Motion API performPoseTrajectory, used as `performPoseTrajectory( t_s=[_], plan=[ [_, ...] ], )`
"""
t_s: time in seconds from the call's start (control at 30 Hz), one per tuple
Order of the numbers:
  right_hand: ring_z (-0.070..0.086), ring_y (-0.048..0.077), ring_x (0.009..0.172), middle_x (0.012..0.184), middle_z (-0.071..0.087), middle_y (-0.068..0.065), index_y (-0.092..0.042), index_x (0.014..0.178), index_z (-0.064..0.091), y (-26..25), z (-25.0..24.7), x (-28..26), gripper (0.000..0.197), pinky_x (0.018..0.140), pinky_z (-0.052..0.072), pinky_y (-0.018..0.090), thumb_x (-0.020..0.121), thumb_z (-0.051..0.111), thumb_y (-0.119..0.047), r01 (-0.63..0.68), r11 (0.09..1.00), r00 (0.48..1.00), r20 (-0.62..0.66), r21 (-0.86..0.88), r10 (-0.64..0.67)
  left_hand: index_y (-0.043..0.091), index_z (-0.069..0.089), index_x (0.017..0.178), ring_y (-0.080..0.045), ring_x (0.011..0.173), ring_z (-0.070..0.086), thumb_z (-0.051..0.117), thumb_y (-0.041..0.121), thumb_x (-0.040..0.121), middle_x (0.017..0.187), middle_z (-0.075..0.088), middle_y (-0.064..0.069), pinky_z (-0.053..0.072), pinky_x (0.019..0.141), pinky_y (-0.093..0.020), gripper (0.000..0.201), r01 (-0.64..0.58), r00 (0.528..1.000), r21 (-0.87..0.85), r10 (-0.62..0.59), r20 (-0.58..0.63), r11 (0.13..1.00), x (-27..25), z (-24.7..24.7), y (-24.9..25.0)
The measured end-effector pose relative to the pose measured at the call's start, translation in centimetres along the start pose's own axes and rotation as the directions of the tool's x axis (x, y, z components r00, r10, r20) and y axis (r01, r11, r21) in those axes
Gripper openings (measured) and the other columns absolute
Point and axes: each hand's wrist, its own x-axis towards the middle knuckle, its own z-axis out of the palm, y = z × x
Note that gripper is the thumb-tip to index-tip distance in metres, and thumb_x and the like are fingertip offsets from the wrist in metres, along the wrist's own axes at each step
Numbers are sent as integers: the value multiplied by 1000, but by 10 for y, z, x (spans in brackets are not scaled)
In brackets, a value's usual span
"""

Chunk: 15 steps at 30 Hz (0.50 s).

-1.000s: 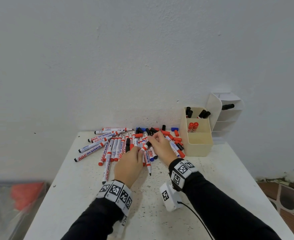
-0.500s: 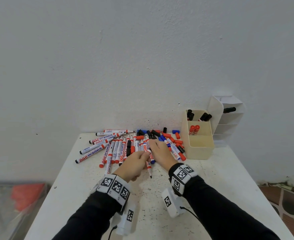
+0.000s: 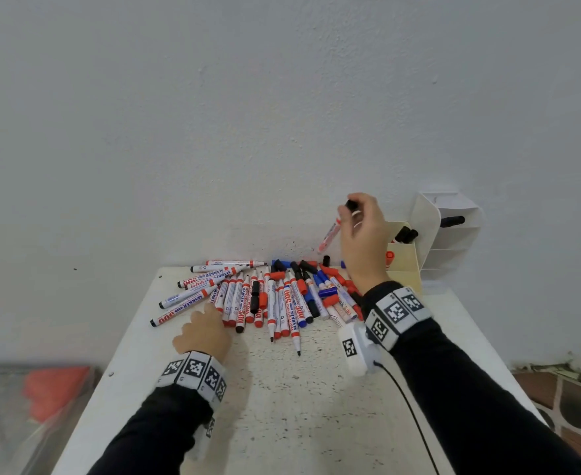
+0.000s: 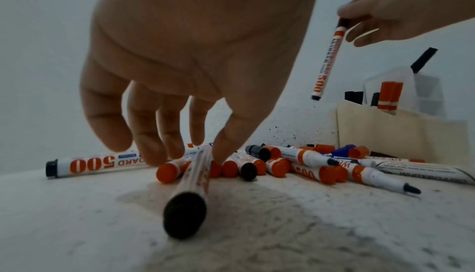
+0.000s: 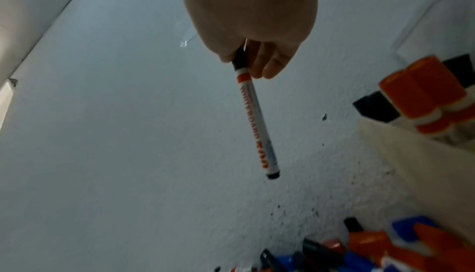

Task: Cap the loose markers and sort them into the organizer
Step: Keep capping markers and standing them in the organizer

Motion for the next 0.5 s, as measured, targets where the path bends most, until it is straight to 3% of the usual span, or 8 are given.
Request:
performPoseTrajectory(
  t_s=[0.17, 0.33, 0.43, 0.5],
  plan=[
    [51, 12, 94, 104, 60, 18, 5, 111, 55, 11, -25, 17, 22, 82, 32, -3, 92, 49, -5, 57, 989, 987, -143, -140, -77, 11, 37, 125, -26, 101, 57, 41, 8, 90, 113, 53, -11, 46, 83, -36, 35, -8, 1000, -137, 7, -7, 990, 0, 3, 0],
    [46, 8, 89, 98, 63, 19, 7, 106, 59, 25, -45, 24, 20, 86, 23, -7, 91, 50, -1, 98, 954, 961, -223, -282, -165, 10, 37, 126, -31, 103, 57, 48, 13, 88, 118, 54, -14, 46, 79, -38, 39, -12, 999, -259, 1, -43, 966, -2, -3, 1],
    [48, 9, 92, 99, 63, 18, 5, 107, 59, 33, -47, 27, 20, 85, 21, -7, 92, 49, -3, 104, 945, 969, -180, -310, -166, 8, 41, 119, -29, 95, 57, 50, 21, 88, 114, 55, -13, 44, 71, -36, 35, -49, 996, -276, 25, -90, 960, -2, -7, 3],
    [53, 17, 95, 100, 63, 17, 3, 108, 60, 40, -48, 29, 21, 84, 22, -7, 92, 49, -4, 79, 947, 984, -125, -311, -123, 7, 44, 119, -23, 86, 54, 50, 23, 89, 111, 56, -12, 43, 69, -33, 34, -85, 992, -286, 53, -118, 954, -2, -9, 8]
  ],
)
